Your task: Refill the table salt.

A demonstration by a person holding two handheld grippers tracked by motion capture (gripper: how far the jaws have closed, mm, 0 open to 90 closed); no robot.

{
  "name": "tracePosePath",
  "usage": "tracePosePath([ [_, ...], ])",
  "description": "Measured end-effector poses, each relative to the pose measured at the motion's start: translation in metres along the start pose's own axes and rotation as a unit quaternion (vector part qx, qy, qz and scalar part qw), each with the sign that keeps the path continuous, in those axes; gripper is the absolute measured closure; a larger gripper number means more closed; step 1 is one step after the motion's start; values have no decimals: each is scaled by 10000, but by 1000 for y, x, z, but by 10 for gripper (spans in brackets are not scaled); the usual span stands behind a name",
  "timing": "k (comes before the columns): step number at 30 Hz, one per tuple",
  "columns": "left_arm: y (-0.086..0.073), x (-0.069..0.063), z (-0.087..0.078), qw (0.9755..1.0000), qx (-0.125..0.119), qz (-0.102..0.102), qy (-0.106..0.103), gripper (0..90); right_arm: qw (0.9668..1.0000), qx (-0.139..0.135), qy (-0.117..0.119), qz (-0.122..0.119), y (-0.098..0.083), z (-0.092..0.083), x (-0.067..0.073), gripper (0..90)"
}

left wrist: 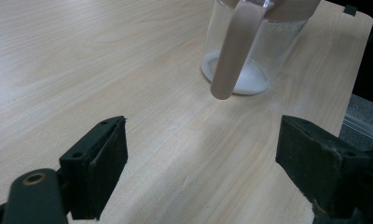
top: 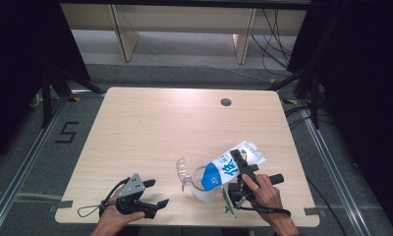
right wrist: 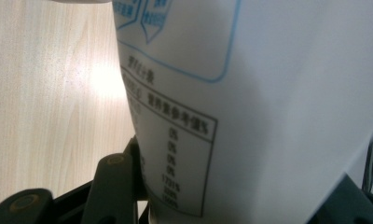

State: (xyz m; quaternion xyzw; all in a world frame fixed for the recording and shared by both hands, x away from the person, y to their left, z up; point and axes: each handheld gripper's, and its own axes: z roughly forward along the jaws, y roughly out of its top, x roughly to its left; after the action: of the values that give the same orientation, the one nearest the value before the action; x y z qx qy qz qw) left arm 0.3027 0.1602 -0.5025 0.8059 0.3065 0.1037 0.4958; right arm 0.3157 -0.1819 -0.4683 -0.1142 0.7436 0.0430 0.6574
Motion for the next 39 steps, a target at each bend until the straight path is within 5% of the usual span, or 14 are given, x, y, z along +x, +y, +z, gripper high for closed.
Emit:
tracePosePath([
  [31, 0, 0, 0, 10000, -3, -4, 1, 161, 10000, -18, -17, -26, 0, 0, 0, 515],
  [34, 0, 0, 0, 10000, 1, -3, 3, 161, 9993, -170, -106, -304, 1, 2, -5, 515],
  [39, 0, 0, 0, 10000, -2, -4, 1, 161, 9994, -167, -102, -290, 1, 2, -5, 516],
])
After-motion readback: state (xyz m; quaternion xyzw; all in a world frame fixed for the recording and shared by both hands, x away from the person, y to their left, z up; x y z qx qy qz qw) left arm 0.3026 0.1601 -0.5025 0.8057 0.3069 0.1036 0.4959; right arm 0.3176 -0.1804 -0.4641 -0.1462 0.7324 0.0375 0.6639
